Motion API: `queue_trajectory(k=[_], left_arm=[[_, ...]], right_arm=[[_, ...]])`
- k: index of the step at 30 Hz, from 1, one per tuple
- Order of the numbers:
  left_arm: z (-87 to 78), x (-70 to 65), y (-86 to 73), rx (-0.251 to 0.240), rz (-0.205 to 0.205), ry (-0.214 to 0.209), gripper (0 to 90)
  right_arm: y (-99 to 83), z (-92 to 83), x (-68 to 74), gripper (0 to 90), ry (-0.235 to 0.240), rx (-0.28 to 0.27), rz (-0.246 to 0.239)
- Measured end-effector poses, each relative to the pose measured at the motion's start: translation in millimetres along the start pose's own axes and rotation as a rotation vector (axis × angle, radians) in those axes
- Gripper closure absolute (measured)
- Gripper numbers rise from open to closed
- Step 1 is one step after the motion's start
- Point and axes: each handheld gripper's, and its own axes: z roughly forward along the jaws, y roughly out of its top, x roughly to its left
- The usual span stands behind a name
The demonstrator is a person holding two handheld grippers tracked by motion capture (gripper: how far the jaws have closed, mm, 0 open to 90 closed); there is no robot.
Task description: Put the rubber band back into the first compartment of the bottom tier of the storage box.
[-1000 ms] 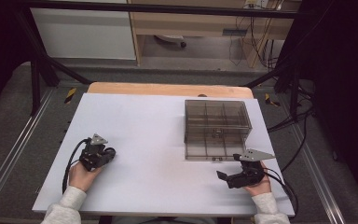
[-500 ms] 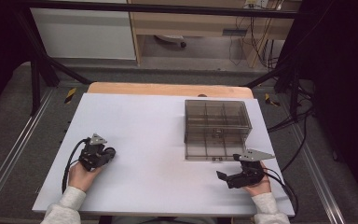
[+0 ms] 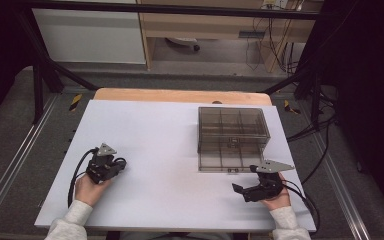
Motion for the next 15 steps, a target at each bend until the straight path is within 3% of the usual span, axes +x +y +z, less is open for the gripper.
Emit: queue_trajectory(k=[15], left_arm=[[-0.4, -10.5, 3.3, -0.007, 0.023, -0.028, 85.5]], right_arm=[[-0.2, 0.3, -0.1, 0.4, 0.001, 0.004, 0.000]])
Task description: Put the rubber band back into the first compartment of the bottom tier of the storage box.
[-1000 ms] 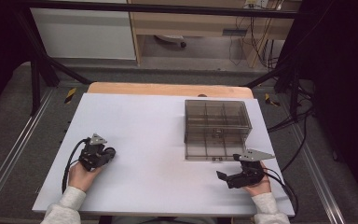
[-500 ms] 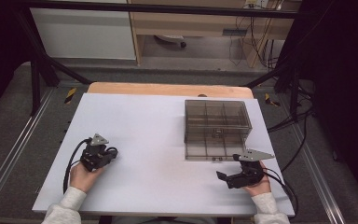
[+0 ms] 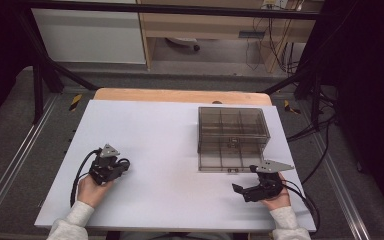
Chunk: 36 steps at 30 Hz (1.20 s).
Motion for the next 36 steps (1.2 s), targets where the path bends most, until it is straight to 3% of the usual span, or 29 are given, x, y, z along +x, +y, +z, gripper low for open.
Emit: queue_trajectory(k=[36], left_arm=[[-1.3, -19.5, 7.2, -0.024, 0.036, -0.045, 85.5]], right_arm=[[-0.2, 0.3, -0.2, 0.4, 0.003, 0.003, 0.000]])
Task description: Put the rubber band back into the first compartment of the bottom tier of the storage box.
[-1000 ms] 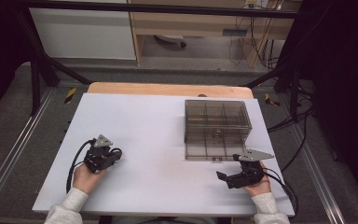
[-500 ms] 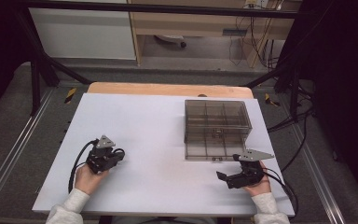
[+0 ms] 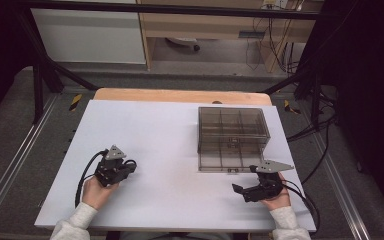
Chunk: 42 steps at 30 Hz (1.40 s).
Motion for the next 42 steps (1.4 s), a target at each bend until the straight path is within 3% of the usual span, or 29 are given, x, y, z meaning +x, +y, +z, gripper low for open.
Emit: queue_trajectory(k=[19, 42], left_arm=[[-0.4, -14.3, 6.7, -0.007, 0.041, -0.022, 85.5], [0.0, -30.7, 17.8, -0.014, 0.061, -0.057, 85.5]], right_arm=[[-0.1, 0.5, 0.0, 0.4, 0.001, 0.003, -0.001], [-0.5, 1.1, 0.1, 0.4, 0.002, 0.008, -0.002]])
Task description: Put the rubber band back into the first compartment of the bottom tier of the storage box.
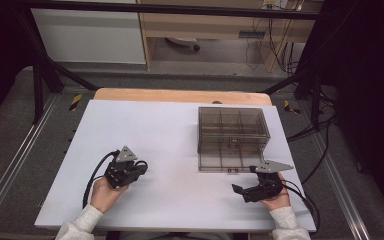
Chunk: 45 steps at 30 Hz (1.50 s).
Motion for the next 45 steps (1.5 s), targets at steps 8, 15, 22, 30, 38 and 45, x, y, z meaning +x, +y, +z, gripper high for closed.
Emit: queue_trajectory(k=[8, 15, 22, 30, 38, 45], left_arm=[[1.4, -6.3, 6.4, -0.003, 0.007, -0.015, 85.5], [3.7, -13.0, 12.7, -0.007, 0.017, -0.029, 85.5], [6.5, -20.4, 19.9, -0.013, 0.029, -0.043, 85.5], [8.5, -26.2, 25.8, -0.018, 0.039, -0.053, 85.5], [11.3, -31.3, 31.3, -0.017, 0.049, -0.063, 85.5], [13.7, -36.3, 37.1, -0.023, 0.058, -0.069, 85.5]], right_arm=[[-0.1, -0.4, -0.4, 0.4, -0.002, 0.002, 0.005], [-0.1, -0.3, -0.6, 0.4, 0.000, 0.001, 0.006], [0.0, -0.5, -0.8, 0.4, 0.000, 0.001, 0.006], [-0.1, -0.4, -0.7, 0.4, 0.002, 0.001, 0.005], [-0.1, -0.3, -0.7, 0.4, 0.001, 0.002, 0.004], [-0.1, -0.4, -0.7, 0.4, 0.002, 0.001, 0.006]])
